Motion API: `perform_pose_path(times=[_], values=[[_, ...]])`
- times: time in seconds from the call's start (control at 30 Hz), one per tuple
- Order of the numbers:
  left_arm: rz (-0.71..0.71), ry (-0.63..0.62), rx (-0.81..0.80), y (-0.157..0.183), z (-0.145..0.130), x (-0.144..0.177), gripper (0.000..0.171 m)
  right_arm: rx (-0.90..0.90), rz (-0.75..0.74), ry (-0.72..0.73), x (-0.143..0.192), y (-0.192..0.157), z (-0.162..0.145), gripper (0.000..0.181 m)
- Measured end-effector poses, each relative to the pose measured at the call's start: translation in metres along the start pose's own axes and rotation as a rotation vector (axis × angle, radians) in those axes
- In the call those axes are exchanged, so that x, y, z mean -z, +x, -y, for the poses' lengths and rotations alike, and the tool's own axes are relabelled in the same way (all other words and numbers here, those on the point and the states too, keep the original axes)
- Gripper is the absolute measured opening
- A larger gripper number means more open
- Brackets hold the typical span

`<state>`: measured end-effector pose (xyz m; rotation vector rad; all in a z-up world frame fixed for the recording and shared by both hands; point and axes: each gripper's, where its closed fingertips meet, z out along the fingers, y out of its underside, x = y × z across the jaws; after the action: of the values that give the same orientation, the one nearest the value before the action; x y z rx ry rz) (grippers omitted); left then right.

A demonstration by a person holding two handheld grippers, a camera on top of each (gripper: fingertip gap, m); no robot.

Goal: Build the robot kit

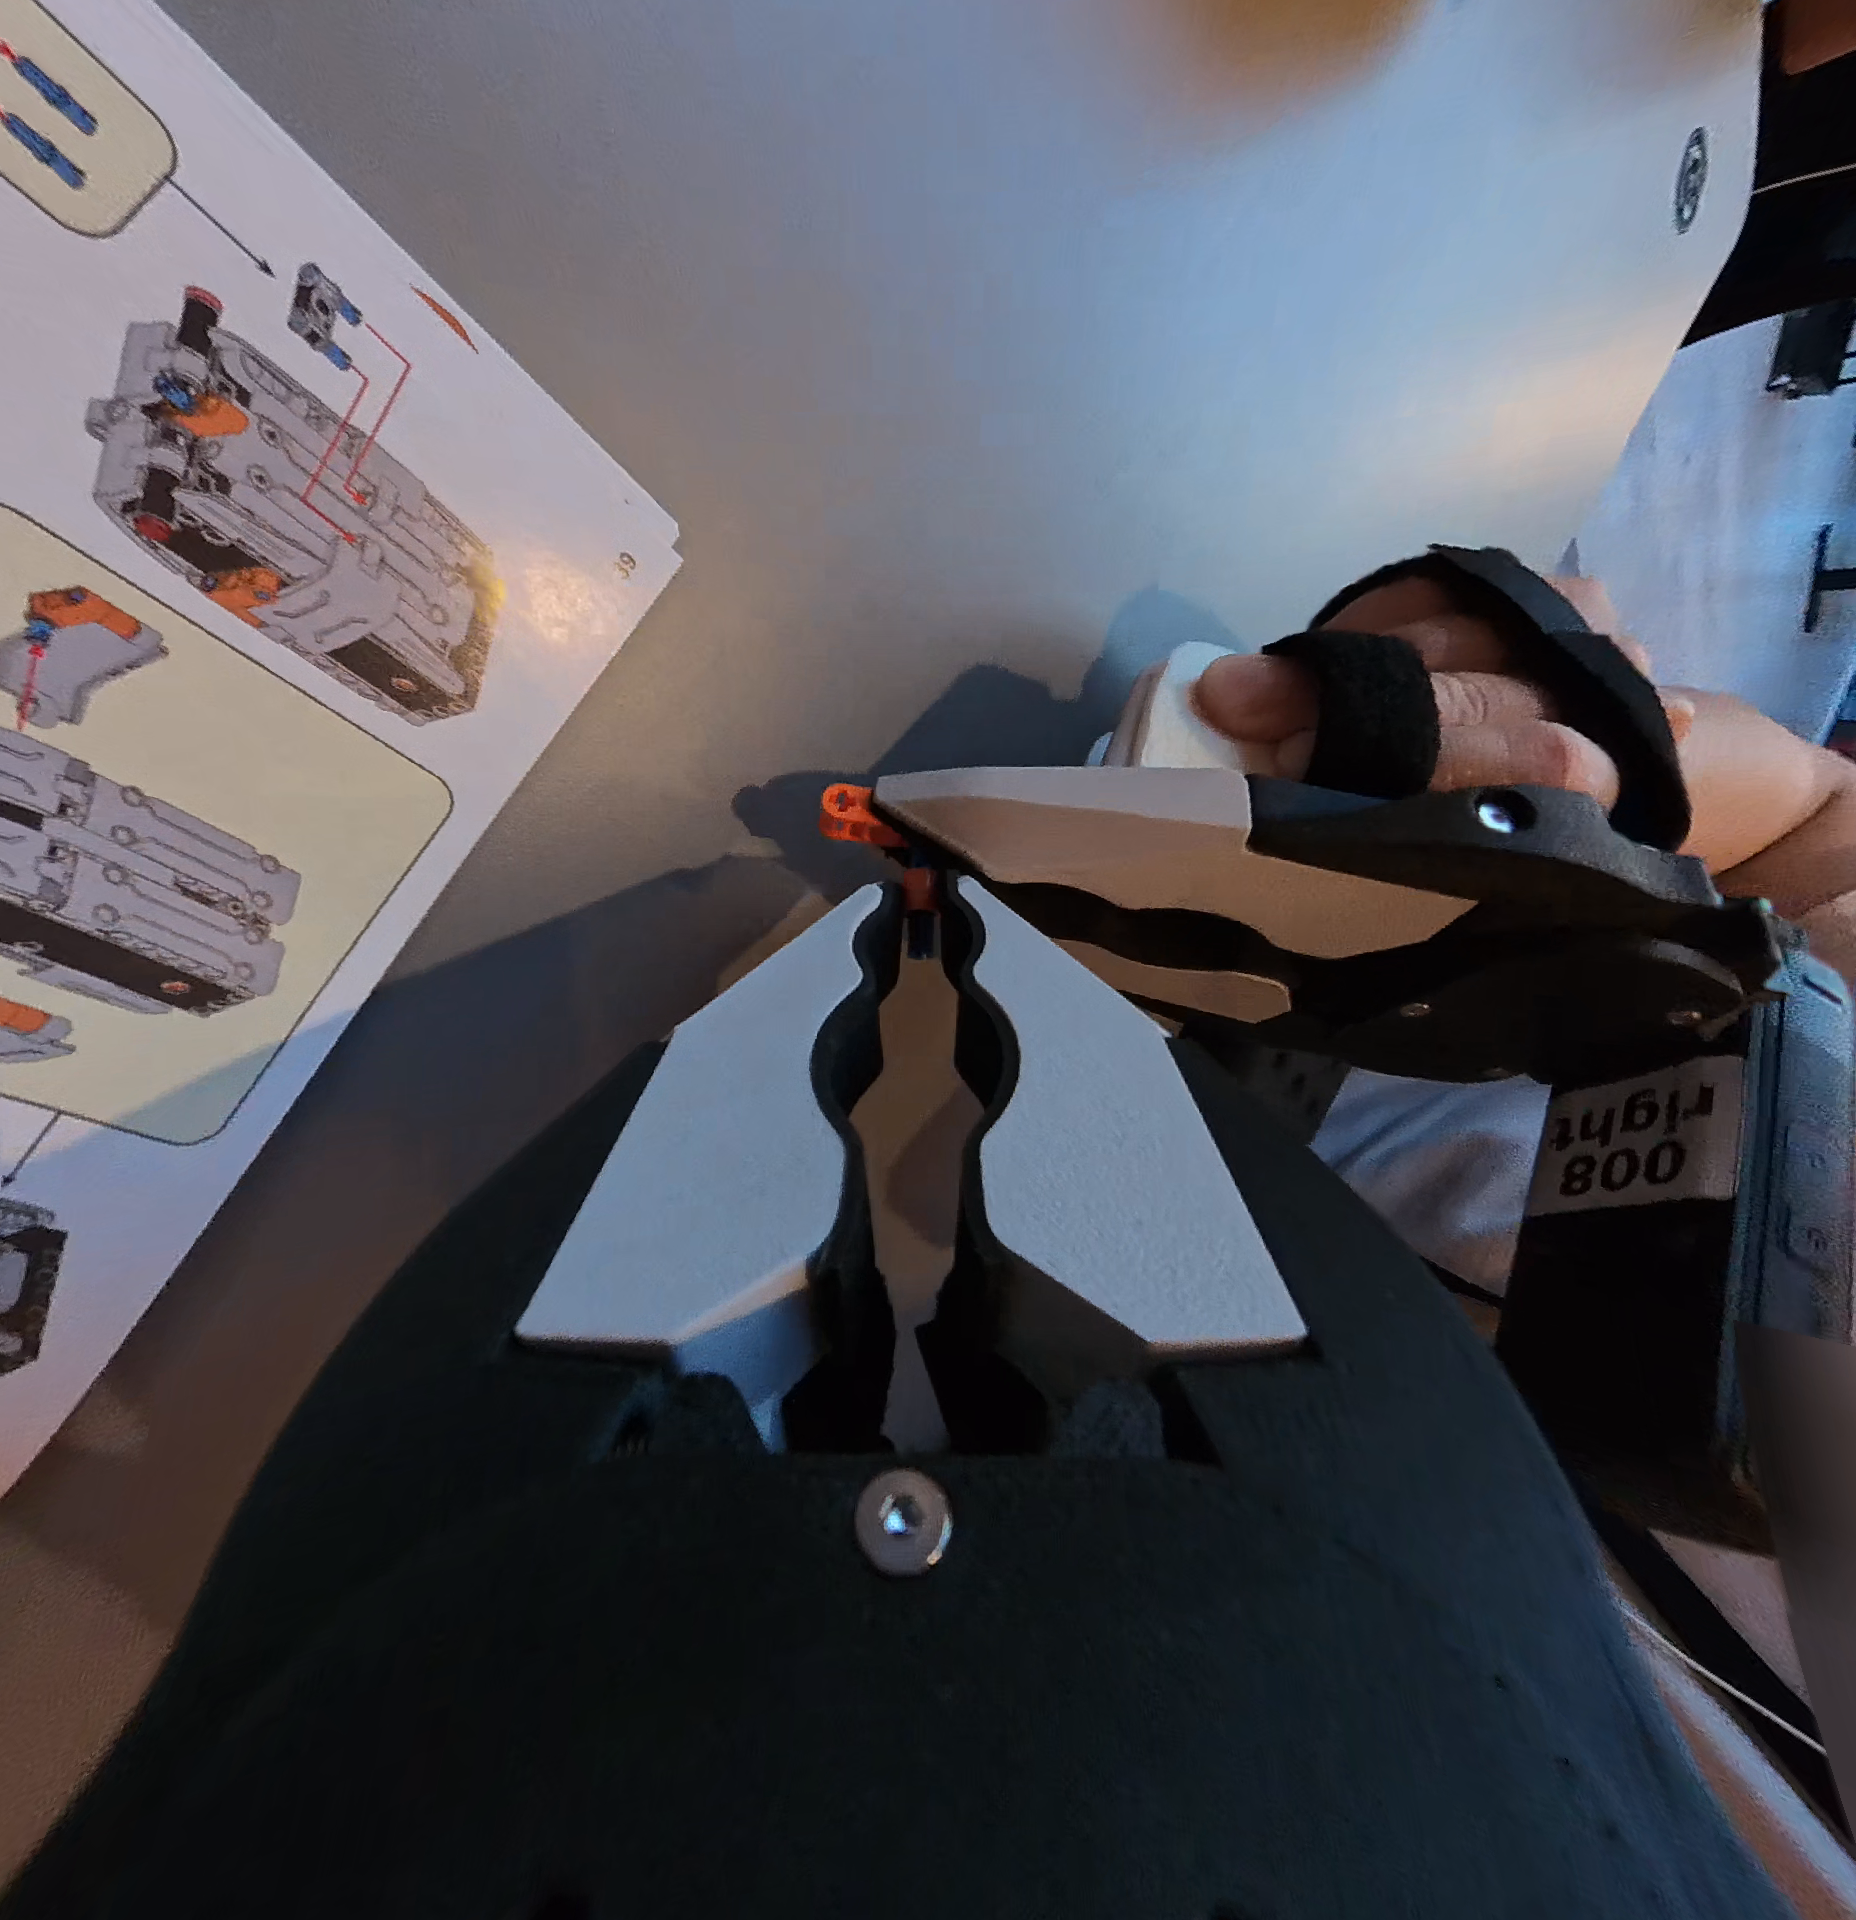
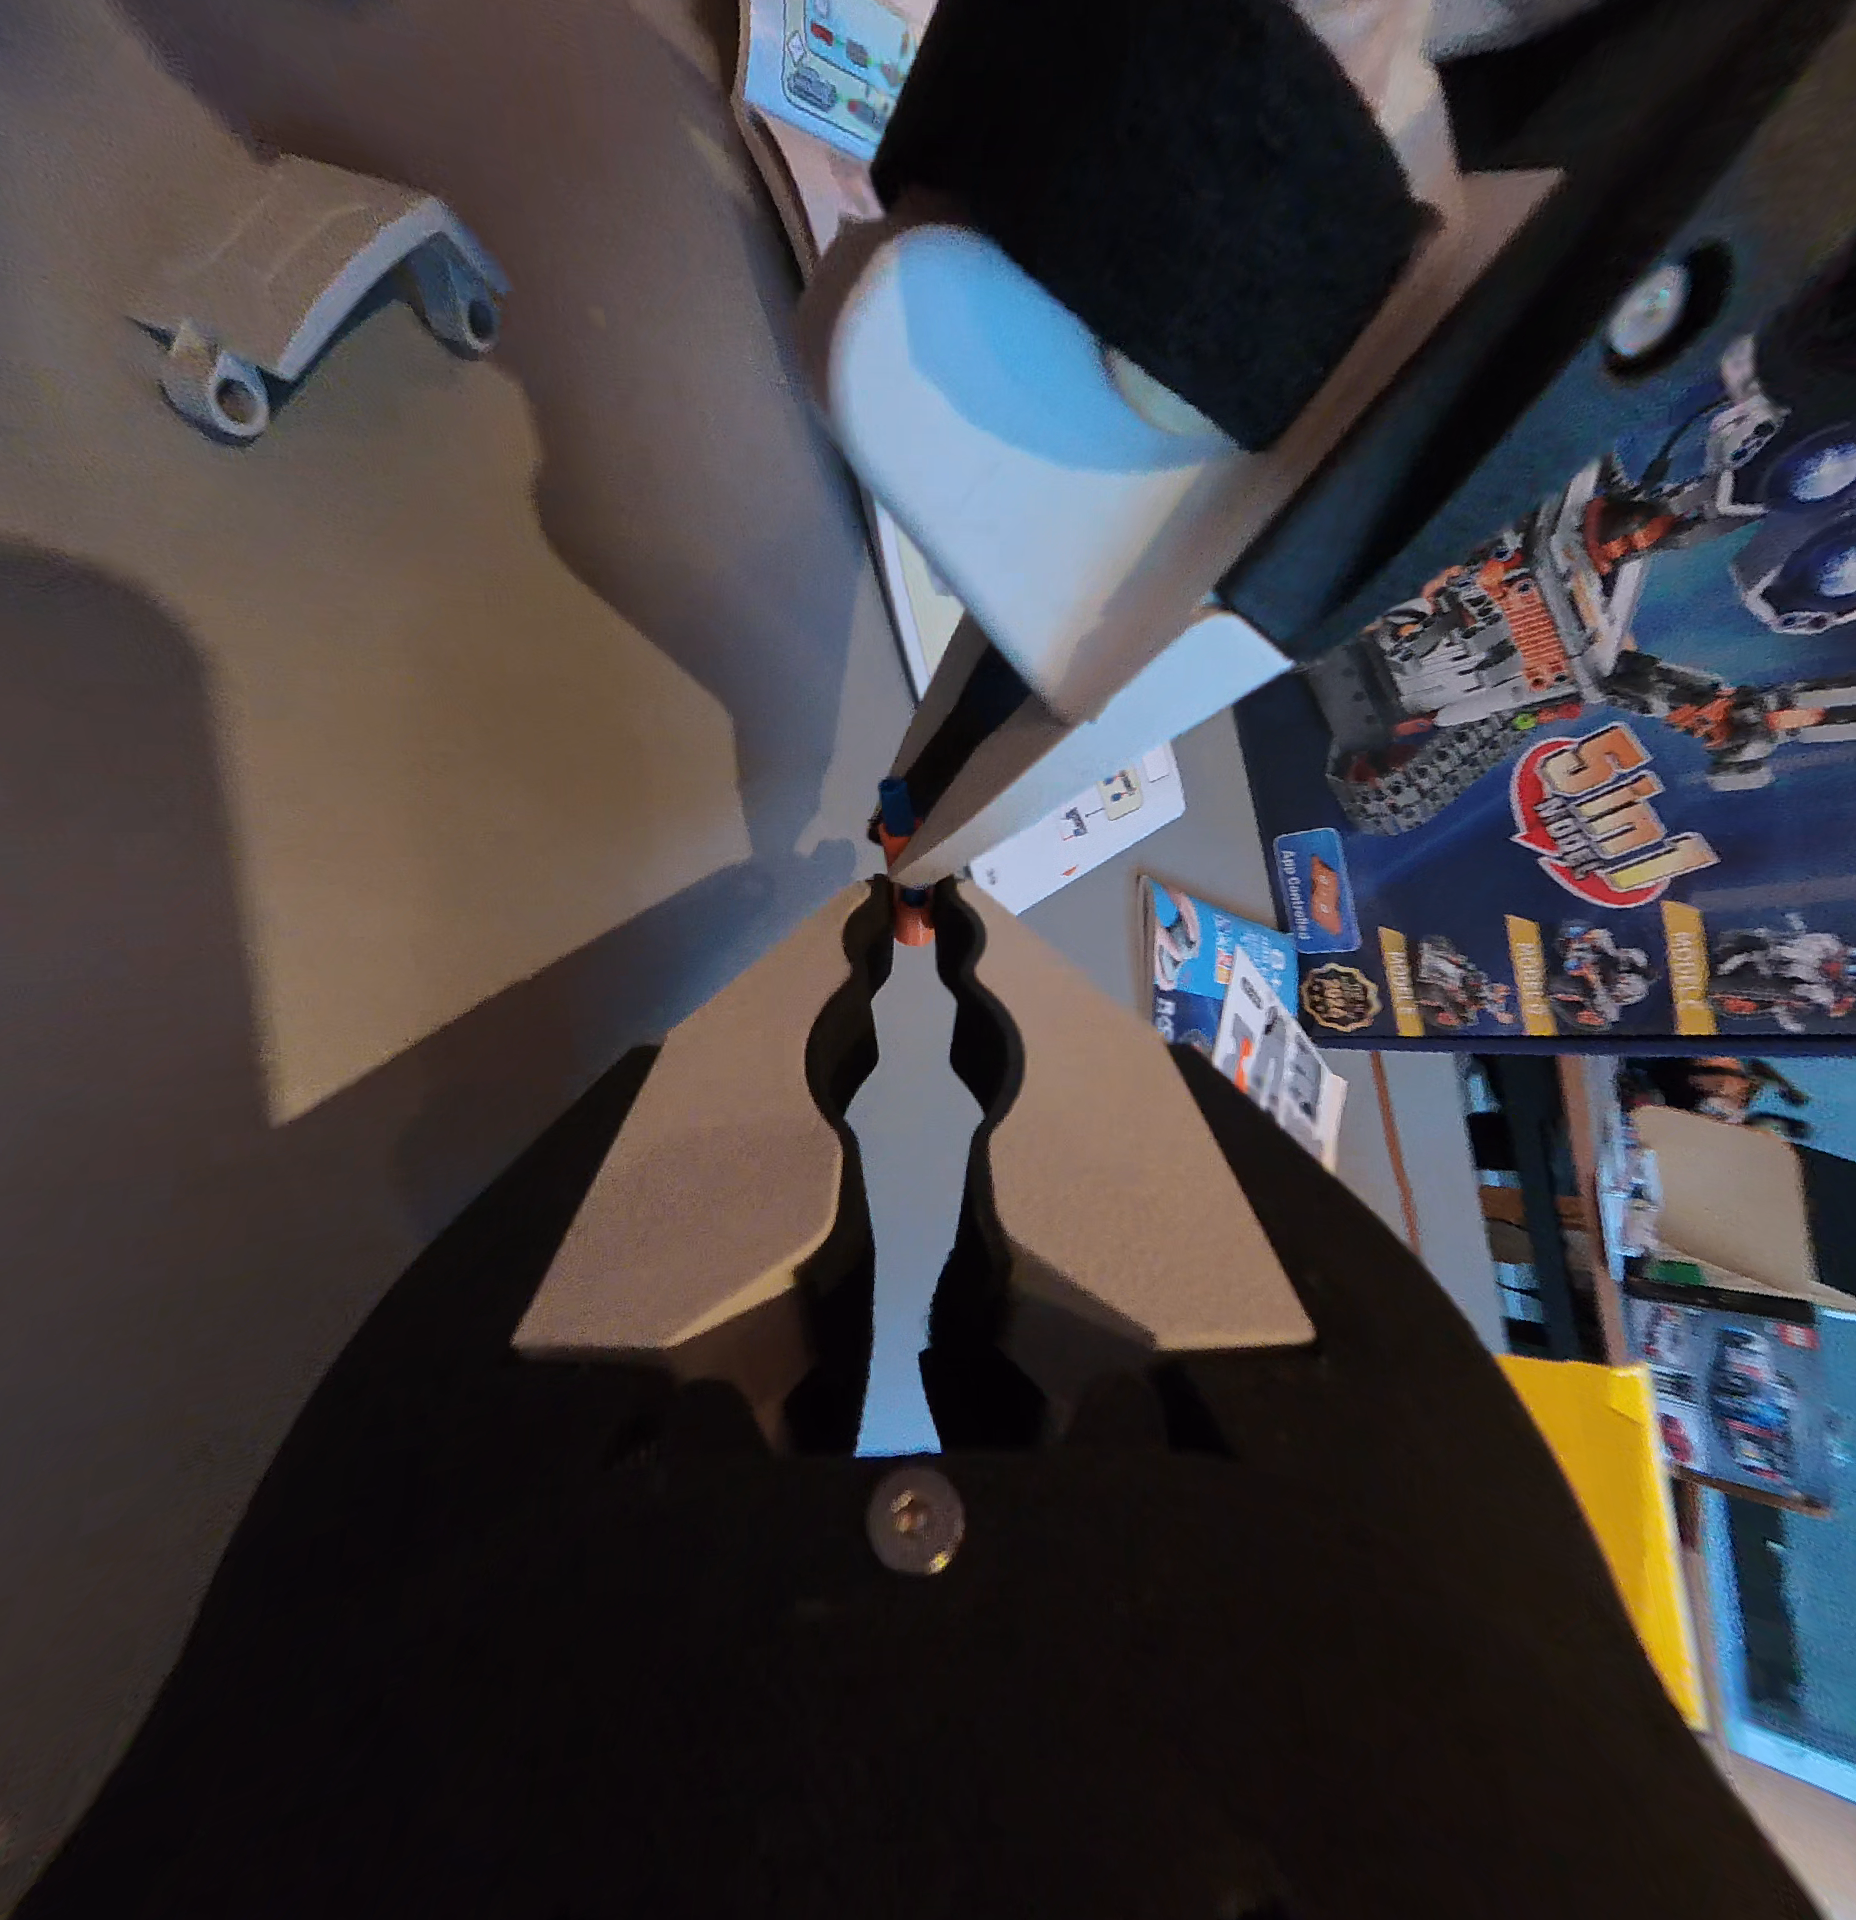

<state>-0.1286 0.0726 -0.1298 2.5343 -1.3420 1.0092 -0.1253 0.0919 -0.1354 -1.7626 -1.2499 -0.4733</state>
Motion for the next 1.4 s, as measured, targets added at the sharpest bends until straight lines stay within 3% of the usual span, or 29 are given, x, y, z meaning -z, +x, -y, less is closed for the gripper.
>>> perform_pose_path(times=[0.03,0.73,0.93,1.13,1.4], values=[[0.012,0.002,-0.003,0.0,0.0,0.001,0.005,0.027,-0.022,-0.009,0.0,0.001,0.0,0.007],[-0.18,-0.012,0.056,0.002,-0.004,0.002,0.005,0.014,0.017,0.039,0.0,-0.001,0.005,0.007],[-0.215,-0.001,0.075,0.002,-0.002,0.003,0.005,-0.107,0.087,0.084,0.001,-0.002,0.006,0.007],[-0.226,-0.003,0.099,0.002,-0.002,0.002,0.005,-0.082,0.086,0.092,0.001,-0.004,0.006,0.007],[-0.219,0.022,0.12,0.006,0.0,0.01,0.006,-0.201,0.108,0.167,0.005,0.002,0.014,0.007]])
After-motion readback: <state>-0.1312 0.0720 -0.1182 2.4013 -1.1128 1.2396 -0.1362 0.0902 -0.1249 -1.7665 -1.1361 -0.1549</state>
